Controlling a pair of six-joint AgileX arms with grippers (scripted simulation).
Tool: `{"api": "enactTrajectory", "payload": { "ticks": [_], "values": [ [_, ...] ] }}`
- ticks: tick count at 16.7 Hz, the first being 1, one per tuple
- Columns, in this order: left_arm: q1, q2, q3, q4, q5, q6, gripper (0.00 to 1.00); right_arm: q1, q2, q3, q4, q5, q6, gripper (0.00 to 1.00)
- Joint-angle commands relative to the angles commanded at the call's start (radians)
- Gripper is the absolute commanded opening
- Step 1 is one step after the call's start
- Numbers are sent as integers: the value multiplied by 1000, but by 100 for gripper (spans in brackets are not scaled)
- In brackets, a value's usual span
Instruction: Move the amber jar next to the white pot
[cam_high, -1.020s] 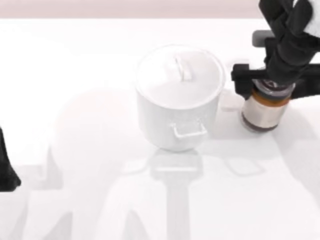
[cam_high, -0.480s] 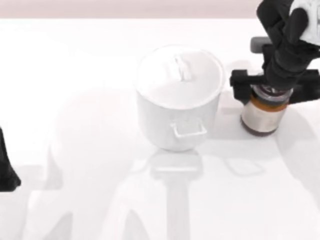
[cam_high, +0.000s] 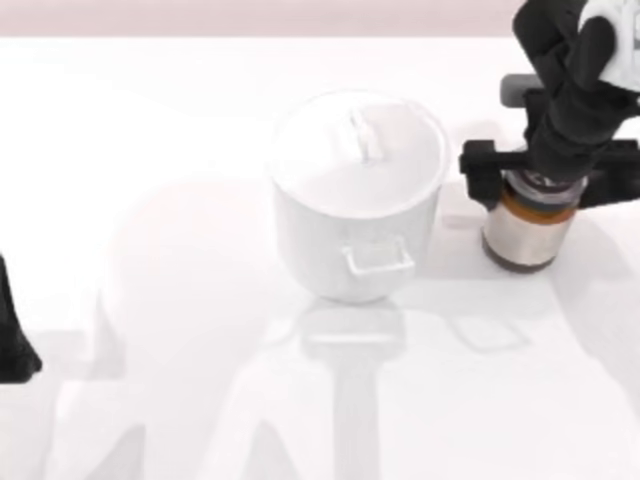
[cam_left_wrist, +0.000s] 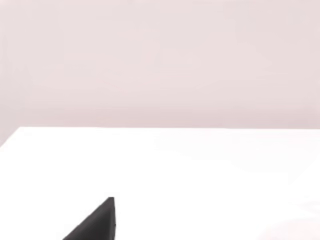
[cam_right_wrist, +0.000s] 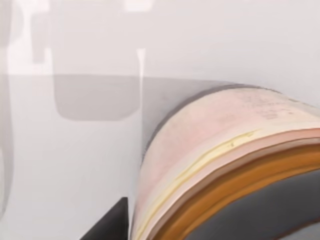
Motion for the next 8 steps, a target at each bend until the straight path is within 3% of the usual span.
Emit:
{"api": "enactTrajectory", "payload": {
  "ticks": [2, 8],
  "values": [
    [0, 0, 0, 0, 0, 0, 100, 0, 0, 0, 0, 0, 0, 98],
    [0, 0, 0, 0, 0, 0, 100, 0, 0, 0, 0, 0, 0, 100]
  ]
}}
